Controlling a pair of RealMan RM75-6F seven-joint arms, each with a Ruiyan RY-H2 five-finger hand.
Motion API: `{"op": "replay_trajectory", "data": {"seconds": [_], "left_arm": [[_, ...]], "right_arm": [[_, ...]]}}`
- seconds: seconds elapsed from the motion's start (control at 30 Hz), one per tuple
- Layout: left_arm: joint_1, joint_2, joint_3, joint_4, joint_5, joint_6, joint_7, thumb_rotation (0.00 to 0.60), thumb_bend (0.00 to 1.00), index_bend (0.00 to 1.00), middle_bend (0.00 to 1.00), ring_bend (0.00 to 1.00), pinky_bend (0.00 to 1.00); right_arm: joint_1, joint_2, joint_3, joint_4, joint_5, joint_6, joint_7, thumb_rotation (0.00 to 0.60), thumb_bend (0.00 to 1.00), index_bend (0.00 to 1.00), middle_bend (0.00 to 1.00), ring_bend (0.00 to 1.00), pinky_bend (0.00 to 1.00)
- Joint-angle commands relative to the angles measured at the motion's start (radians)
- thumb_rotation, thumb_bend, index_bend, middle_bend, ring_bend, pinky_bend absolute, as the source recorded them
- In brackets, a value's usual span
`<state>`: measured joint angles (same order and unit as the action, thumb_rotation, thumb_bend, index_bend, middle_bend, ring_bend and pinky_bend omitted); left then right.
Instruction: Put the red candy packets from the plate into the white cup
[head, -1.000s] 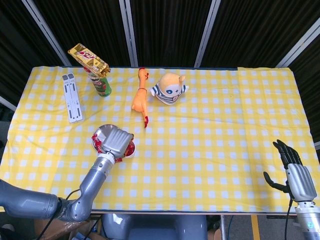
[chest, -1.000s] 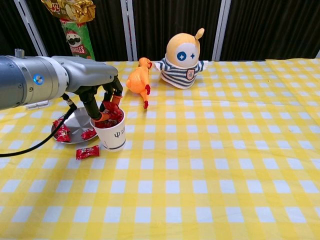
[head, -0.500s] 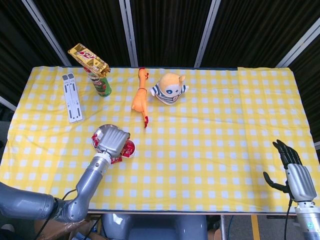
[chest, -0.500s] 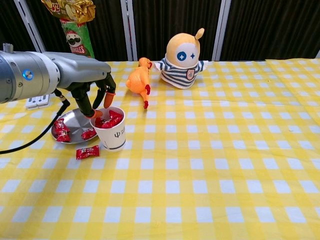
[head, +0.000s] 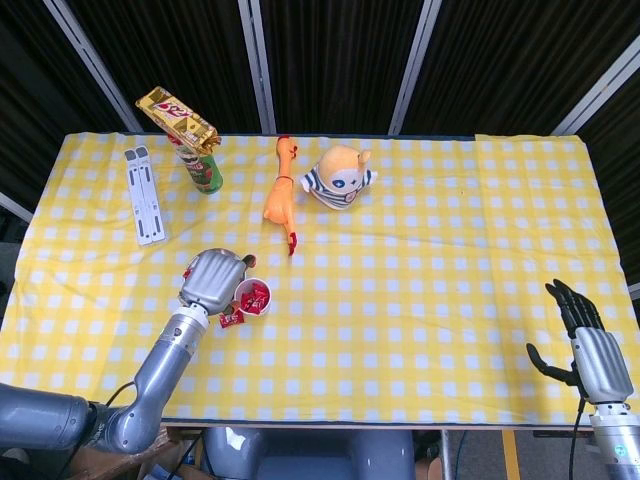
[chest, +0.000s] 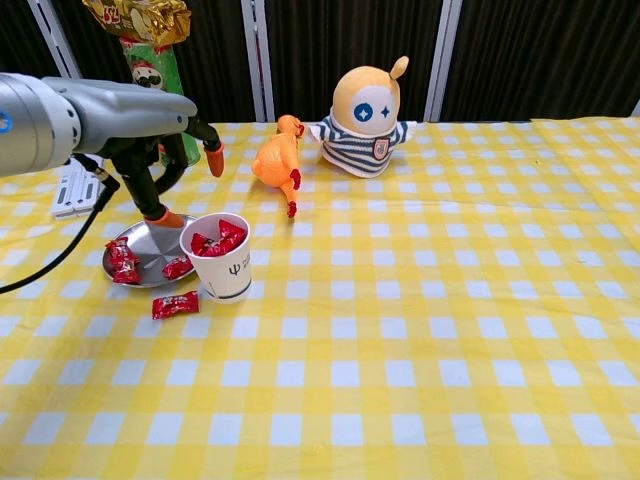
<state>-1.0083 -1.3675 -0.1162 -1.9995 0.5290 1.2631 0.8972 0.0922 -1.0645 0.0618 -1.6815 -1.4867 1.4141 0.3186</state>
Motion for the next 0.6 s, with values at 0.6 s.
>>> {"op": "replay_trajectory", "data": {"seconds": [0.6], "left_arm": [[0.099,-0.049,0.086,-0.028,-0.078,0.135,0.028,0.6,0.25,0.34,1.0,1.0,1.0]], "right_arm": [[0.0,0.001,-0.002,-0.005,-0.003,0.0,-0.001,0.6,0.41,0.0,0.0,0.0,0.0]]}}
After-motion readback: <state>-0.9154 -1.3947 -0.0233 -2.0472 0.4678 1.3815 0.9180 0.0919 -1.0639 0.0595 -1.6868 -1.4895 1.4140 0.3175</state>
